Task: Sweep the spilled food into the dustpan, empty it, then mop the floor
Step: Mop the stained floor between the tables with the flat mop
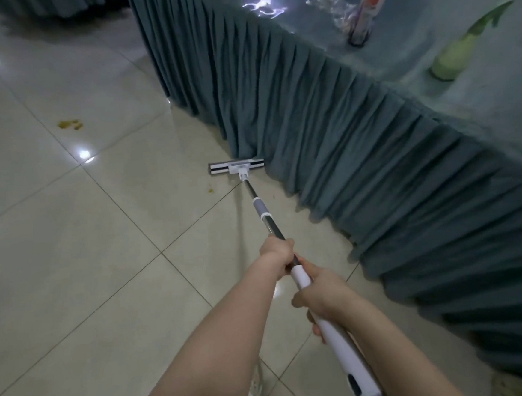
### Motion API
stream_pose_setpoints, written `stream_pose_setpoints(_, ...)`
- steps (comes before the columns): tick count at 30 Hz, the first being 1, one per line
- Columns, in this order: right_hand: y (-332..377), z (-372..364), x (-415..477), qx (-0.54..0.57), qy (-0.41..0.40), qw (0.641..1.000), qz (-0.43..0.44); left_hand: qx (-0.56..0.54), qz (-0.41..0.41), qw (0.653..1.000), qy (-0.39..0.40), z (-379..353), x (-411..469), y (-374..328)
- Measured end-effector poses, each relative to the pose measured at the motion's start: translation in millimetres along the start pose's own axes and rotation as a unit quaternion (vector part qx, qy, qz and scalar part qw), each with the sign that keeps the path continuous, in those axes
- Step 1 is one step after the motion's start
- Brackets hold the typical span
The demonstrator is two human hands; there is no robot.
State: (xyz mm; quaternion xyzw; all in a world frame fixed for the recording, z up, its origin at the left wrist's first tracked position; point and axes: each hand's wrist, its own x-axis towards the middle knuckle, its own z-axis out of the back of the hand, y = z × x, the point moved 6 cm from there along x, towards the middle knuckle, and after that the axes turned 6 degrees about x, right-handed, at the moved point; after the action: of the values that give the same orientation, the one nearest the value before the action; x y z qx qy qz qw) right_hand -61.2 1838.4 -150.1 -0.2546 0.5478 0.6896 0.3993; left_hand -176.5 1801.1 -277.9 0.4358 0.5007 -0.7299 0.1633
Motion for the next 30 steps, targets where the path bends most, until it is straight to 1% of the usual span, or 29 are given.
stream_pose_setpoints(4,-1,6,6,0.007,0.013,1.0,-0.01,-0.007,0.013,1.0,0.005,-4,7,-3)
stream_pose_setpoints(6,-15,13,-1,0.017,0.016,1.0,-0.017,-0.028,0.016,0.999,0.004,-15,-2,4)
stream_pose_setpoints(11,-61,41,-33,0.011,0.015,1.0,-0.024,-0.039,0.023,0.999,0.008,-58,-34,32)
stream_pose_setpoints(14,-100,53,-67,-0.003,0.024,0.999,-0.025,-0.03,0.029,0.999,0.009,-87,-69,63)
stream_pose_setpoints(19,-189,71,-145,-0.037,0.036,0.999,-0.012,-0.019,0.028,0.999,0.012,-144,-144,141)
stream_pose_setpoints(25,-297,116,-225,-0.131,0.055,0.99,0.002,-0.08,0.048,0.996,0.014,-235,-235,229)
stream_pose_setpoints(30,-351,158,-273,-0.232,0.057,0.971,0.026,-0.122,0.059,0.991,-0.008,-296,-297,267)
